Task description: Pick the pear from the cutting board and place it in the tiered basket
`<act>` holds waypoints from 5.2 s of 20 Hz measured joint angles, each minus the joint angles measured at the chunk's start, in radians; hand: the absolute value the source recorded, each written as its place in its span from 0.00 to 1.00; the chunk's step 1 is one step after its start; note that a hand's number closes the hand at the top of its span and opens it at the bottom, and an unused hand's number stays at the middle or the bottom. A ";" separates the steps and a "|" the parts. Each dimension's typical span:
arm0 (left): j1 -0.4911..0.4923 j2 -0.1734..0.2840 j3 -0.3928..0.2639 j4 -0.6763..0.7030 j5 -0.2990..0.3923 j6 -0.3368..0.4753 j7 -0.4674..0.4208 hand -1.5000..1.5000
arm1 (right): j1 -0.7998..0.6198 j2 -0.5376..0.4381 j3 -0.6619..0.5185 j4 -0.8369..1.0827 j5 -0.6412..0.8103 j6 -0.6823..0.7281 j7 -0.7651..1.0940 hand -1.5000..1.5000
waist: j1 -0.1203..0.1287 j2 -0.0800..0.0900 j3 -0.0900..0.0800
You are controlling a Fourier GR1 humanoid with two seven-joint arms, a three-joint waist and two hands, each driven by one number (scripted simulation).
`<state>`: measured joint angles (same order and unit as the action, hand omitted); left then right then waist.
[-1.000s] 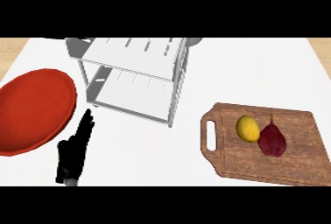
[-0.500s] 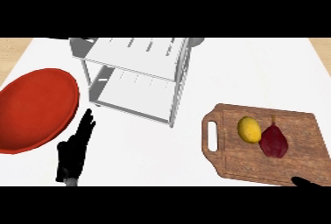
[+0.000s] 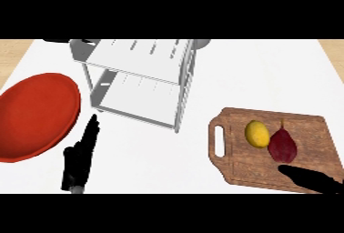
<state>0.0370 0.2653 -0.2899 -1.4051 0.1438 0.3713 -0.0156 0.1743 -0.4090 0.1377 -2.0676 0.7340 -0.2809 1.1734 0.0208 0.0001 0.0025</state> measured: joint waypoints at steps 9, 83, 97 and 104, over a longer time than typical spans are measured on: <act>0.011 -0.016 0.022 0.012 -0.010 -0.012 -0.018 0.50 | -0.131 0.089 -0.010 0.115 0.009 0.098 -0.001 0.00 | -0.013 -0.003 0.002; 0.048 -0.078 0.129 -0.026 -0.101 -0.104 0.031 0.50 | -0.694 0.399 0.311 -0.160 0.250 0.616 -0.123 1.00 | -0.026 -0.010 0.000; 0.031 -0.093 0.125 -0.024 -0.124 -0.105 0.045 0.50 | -1.149 0.401 0.107 0.166 0.160 0.643 -0.075 1.00 | -0.008 -0.005 -0.001; 0.037 -0.109 0.119 -0.023 -0.136 -0.106 0.017 0.50 | -1.280 0.403 0.034 0.443 0.140 0.581 -0.125 1.00 | -0.002 -0.002 0.000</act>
<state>0.0736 0.1566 -0.1705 -1.4285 0.0076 0.2651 0.0011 -1.1056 -0.0056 0.1715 -1.6241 0.8740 0.3002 1.0486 0.0193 -0.0014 0.0024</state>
